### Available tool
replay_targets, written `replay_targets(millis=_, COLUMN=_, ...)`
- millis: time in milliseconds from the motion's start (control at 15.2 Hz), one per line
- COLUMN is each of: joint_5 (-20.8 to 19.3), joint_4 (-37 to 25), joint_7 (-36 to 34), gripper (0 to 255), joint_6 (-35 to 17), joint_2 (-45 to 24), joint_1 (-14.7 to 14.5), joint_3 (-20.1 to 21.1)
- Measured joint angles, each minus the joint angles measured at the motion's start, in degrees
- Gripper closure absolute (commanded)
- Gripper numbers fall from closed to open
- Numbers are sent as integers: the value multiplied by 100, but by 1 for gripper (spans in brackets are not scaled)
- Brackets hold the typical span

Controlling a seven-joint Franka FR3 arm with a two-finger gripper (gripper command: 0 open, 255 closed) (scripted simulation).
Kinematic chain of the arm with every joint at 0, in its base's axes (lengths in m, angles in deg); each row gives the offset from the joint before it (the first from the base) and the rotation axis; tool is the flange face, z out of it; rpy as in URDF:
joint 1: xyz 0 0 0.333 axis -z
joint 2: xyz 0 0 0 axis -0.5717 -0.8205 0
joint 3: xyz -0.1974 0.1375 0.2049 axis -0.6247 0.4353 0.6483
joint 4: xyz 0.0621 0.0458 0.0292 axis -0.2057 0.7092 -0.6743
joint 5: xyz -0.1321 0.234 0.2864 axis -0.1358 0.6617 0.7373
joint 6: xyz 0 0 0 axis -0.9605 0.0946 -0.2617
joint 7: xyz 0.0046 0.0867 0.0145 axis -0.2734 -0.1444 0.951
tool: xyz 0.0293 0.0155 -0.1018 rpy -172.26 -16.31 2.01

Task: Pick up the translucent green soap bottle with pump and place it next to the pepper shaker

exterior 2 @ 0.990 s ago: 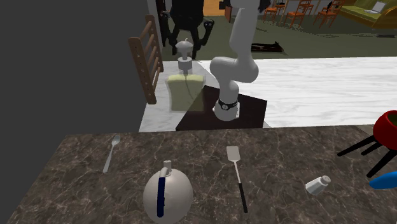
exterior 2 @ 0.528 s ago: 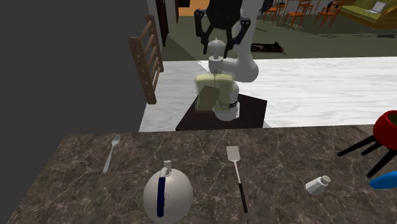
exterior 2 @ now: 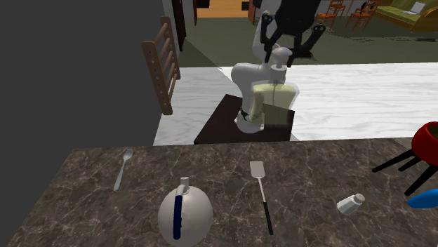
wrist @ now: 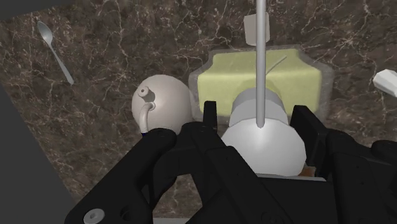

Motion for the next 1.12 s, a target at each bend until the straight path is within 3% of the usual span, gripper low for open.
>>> replay_targets(millis=330, joint_5=351, joint_4=-150, joint_7=-691, gripper=255, joint_6=116, joint_2=-28, joint_1=-94, joint_3=615)
replay_targets(millis=1122, joint_5=988, joint_4=-1327, joint_7=-2562, gripper=255, joint_6=376, joint_2=-793, joint_1=-74, joint_3=2368)
